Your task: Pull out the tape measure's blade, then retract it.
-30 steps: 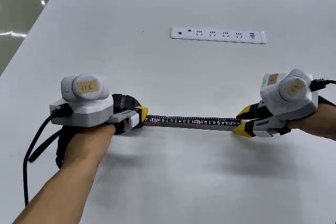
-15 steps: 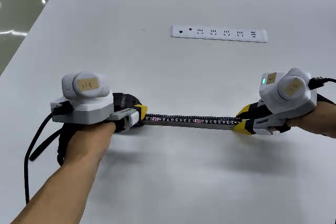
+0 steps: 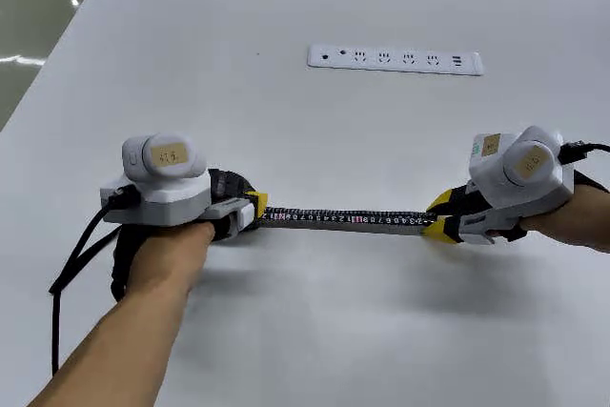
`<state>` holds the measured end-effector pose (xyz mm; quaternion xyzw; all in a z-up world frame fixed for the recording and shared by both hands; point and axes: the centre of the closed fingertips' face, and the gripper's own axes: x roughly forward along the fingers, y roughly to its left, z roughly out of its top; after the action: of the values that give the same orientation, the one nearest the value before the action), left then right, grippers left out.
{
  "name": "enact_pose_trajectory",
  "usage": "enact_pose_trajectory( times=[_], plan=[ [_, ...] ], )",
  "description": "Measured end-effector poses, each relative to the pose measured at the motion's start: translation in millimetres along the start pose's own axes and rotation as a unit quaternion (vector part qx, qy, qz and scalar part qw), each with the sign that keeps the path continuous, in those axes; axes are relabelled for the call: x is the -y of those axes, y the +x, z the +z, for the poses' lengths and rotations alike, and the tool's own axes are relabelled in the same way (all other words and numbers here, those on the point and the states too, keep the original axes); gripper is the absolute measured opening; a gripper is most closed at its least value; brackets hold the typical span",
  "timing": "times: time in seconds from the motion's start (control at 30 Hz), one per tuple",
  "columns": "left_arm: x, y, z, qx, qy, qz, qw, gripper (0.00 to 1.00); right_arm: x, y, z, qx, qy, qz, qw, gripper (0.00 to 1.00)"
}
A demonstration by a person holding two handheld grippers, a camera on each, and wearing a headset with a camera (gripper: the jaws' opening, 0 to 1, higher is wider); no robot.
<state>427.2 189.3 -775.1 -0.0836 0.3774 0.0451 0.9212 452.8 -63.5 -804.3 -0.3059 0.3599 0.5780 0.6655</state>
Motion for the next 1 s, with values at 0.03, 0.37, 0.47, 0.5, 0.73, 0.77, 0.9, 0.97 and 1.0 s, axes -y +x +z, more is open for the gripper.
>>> enact_pose_trajectory(
  times=[0.03,0.37,0.47,0.5,0.73,0.77,0.9,0.97,1.0],
  plan=[
    [0.8,-0.2,-0.4,0.001,0.000,0.002,1.0000,0.63,-0.1,-0.1,-0.2,0.002,0.000,-0.001,1.0000,0.12],
    [0.9,1.4,-0.7,0.003,0.001,0.012,0.9999,0.63,-1.4,-0.1,-0.9,0.009,-0.004,0.000,1.0000,0.11],
    [0.1,0.7,-1.5,0.000,0.004,0.012,0.9999,0.62,-1.3,0.2,-1.0,0.011,-0.003,0.001,0.9999,0.11],
    [0.9,0.4,-2.0,-0.001,0.004,0.012,0.9999,0.62,-1.4,0.1,-1.1,0.011,-0.003,0.002,0.9999,0.11],
    [-1.9,0.1,-2.0,-0.009,0.009,0.011,0.9999,0.60,-2.1,0.8,-1.0,0.011,-0.008,0.003,0.9999,0.11],
    [-0.8,-0.3,-2.6,-0.010,0.009,0.011,0.9999,0.60,-2.1,0.8,-1.1,0.011,-0.009,0.003,0.9999,0.11],
    [-0.8,-0.3,-2.8,-0.010,0.013,0.012,0.9998,0.59,-1.9,0.9,-1.2,0.011,-0.008,0.002,0.9999,0.11],
    [-1.1,-0.1,-2.8,-0.011,0.014,0.013,0.9998,0.59,-1.7,0.9,-1.2,0.012,-0.007,0.003,0.9999,0.11],
    [-2.3,0.2,-2.0,-0.010,0.019,0.013,0.9997,0.58,-1.5,1.0,-0.8,0.013,-0.007,0.003,0.9999,0.11]
  ],
)
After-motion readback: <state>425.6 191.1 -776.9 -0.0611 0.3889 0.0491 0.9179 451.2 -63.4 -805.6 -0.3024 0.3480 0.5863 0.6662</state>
